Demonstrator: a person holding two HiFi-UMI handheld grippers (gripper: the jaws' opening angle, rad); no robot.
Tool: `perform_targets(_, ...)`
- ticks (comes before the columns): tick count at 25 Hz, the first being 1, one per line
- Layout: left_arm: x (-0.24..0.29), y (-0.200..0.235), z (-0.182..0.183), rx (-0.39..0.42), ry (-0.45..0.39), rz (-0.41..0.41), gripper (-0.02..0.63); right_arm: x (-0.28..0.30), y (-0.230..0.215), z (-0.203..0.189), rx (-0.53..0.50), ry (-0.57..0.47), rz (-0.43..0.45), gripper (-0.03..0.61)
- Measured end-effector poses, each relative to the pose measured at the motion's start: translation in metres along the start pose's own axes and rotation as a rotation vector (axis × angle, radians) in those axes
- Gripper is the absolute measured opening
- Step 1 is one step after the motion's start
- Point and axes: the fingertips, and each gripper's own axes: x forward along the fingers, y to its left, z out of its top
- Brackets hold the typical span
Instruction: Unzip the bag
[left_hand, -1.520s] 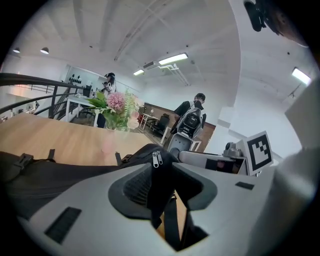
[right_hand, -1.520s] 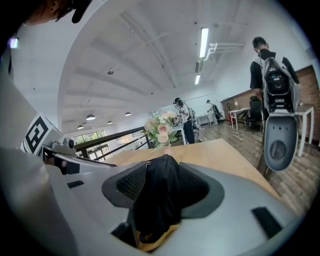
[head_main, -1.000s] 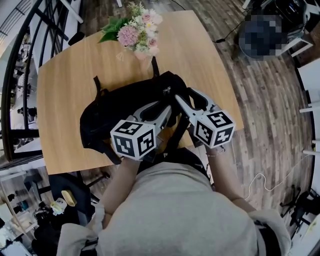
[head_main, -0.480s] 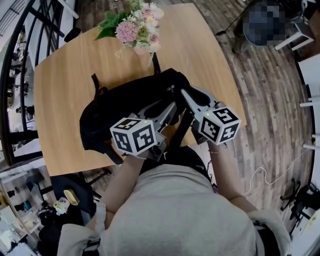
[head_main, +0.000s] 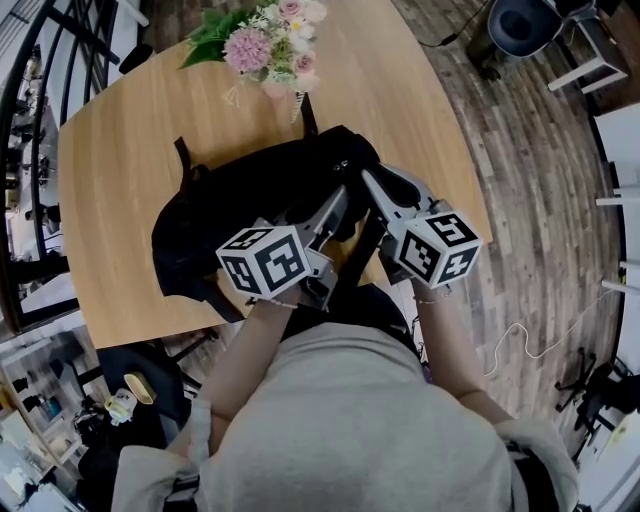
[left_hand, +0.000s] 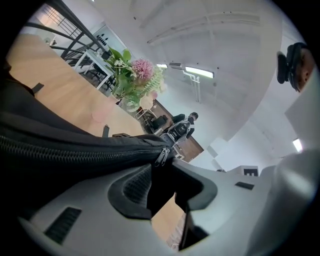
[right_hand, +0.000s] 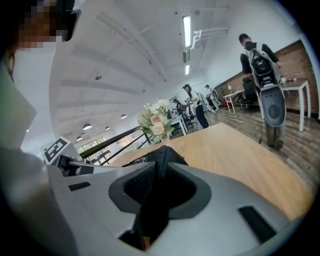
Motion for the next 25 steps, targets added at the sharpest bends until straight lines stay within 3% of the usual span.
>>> perform_targets(18,0.018,0.012,-0.001,-0.052,-0.048,-0.054,0.140,-0.002,0.001,-0.006,0.026,-0.008,-0.006,0.081)
perform_targets(25,0.006,0.003,0.002,-0.095,-0.122,-0.127,0.137,-0.003,-0.001,-0.006,0.024,-0.008,-0.012,0.080)
